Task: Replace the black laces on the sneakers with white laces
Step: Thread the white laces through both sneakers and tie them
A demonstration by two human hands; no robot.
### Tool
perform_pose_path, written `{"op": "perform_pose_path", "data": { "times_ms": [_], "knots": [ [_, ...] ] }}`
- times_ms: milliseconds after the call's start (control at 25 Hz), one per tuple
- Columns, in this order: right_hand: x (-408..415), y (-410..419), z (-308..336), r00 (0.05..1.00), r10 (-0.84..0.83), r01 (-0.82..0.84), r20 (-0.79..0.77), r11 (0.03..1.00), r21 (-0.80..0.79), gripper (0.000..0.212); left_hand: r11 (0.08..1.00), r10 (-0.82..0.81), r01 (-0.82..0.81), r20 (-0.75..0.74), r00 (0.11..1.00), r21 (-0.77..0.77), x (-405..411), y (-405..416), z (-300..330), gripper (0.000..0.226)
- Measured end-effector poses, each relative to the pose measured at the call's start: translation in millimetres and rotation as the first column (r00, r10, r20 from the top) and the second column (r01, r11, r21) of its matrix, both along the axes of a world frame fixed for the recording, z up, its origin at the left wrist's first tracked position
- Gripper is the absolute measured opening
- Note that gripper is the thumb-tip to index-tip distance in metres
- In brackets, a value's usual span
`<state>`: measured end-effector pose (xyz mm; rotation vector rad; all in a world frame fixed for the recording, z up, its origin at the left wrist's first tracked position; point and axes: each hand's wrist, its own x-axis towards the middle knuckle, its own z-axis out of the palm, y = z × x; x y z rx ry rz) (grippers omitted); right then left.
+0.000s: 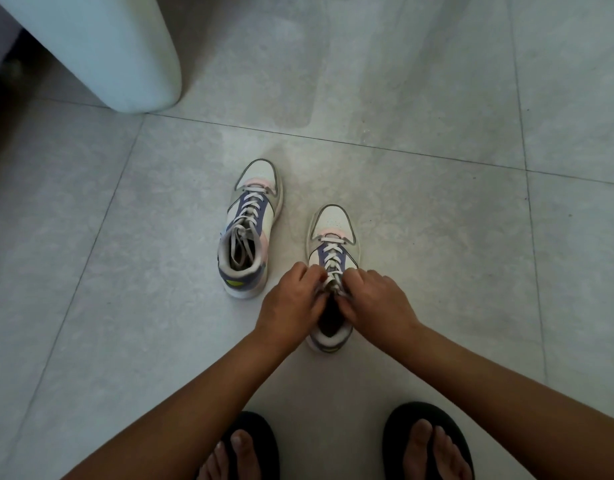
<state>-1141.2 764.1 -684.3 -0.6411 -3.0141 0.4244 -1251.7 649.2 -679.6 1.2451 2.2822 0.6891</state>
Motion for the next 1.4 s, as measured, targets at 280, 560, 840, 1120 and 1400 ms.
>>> {"op": "perform_pose_path", "data": {
  "times_ms": [280,560,840,1120,1400],
  "knots": [
    [11.6,-8.8,-9.2,0.994,0.058,-0.046,-0.096,0.991,0.126,0.028,0.989,-0.026,-0.043,0.452,0.892,0.141,6.6,-17.3,14.4,0.005],
    [-6.1,-4.2,-12.7,0.975,0.116,-0.047,-0.191,0.942,0.333,0.001,0.991,0.113,-0.084,0.342,0.933,-0.100,2.3,-16.2,-6.4,0.071],
    [-8.8,-11.6,-7.1,0.964,0.172,-0.077,-0.202,0.909,0.410,0.018,0.988,0.133,-0.141,0.111,0.985,0.062,1.7,18.7,-36.0,0.062],
    [-5.3,-7.4,-3.4,0.959,0.210,-0.144,-0.189,0.939,0.312,0.022,0.988,0.136,-0.135,-0.005,0.991,0.073,1.9,20.6,-36.5,0.057],
    [3.4,3.5,22.3,0.964,-0.249,0.255,0.095,0.752,-0.608,0.023,1.000,0.013,-0.018,0.315,0.949,0.013,-3.4,1.9,-21.0,0.080]
  ]
}}
